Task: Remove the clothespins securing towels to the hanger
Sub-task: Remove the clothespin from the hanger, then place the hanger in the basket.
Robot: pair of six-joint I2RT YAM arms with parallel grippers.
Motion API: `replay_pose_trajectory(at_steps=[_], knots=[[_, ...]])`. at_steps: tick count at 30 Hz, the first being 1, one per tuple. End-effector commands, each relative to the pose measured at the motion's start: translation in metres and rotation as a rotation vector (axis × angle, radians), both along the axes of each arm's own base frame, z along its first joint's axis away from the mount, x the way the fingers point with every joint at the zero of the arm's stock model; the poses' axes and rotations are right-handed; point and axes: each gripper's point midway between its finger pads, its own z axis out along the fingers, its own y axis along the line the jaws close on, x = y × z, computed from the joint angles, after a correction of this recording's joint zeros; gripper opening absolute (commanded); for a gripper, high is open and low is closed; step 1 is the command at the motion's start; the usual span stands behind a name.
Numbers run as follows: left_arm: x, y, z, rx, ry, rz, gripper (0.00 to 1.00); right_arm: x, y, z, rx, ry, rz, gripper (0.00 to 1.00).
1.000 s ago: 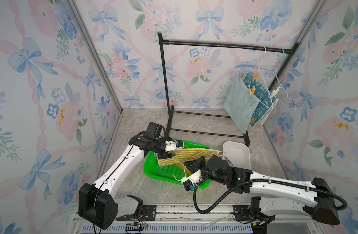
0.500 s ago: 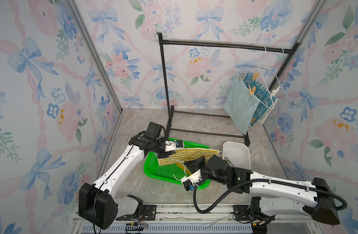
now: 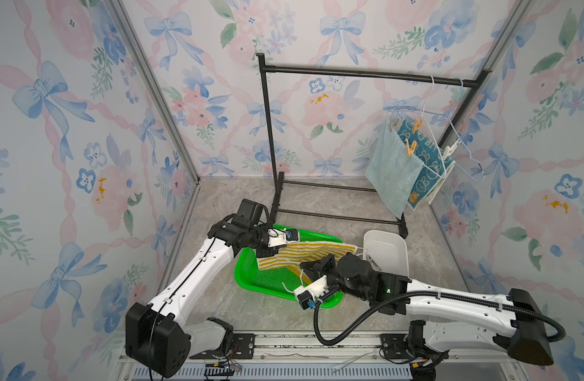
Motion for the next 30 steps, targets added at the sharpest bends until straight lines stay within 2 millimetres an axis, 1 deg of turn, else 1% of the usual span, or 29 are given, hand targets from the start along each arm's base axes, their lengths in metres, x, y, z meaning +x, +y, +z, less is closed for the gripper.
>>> replay_pose_trajectory(at_steps=[1, 4, 9, 12, 15, 18, 21, 25, 30], knots=[[-0.01, -0.004, 0.017, -0.03, -0.039, -0.054, 0.0, 0.003, 0.006, 0.008, 0.047, 0.009, -0.022, 0.0], [-0.011, -0.005, 0.028, -0.045, -0.075, -0.069, 0.0, 0.005, 0.008, 0.009, 0.06, 0.021, -0.032, 0.0], [-0.012, -0.007, 0.057, -0.106, -0.156, -0.062, 0.0, 0.013, 0.013, 0.003, 0.065, 0.052, -0.061, 0.0], [-0.005, -0.006, 0.08, -0.176, -0.231, -0.007, 0.0, 0.02, 0.017, -0.004, 0.059, 0.067, -0.086, 0.0], [0.002, -0.004, 0.104, -0.282, -0.293, 0.07, 0.0, 0.027, 0.021, -0.011, 0.065, 0.1, -0.119, 0.0], [0.008, -0.001, 0.119, -0.365, -0.323, 0.143, 0.0, 0.034, 0.025, -0.02, 0.054, 0.135, -0.164, 0.0], [0.015, 0.003, 0.125, -0.446, -0.289, 0.244, 0.0, 0.04, 0.03, -0.033, 0.043, 0.168, -0.193, 0.01], [0.019, 0.007, 0.129, -0.579, -0.18, 0.367, 0.0, 0.041, 0.032, -0.052, 0.011, 0.21, -0.21, 0.09], [0.026, 0.017, 0.129, -0.768, -0.017, 0.523, 0.0, 0.039, 0.027, -0.074, -0.041, 0.254, -0.231, 0.17]])
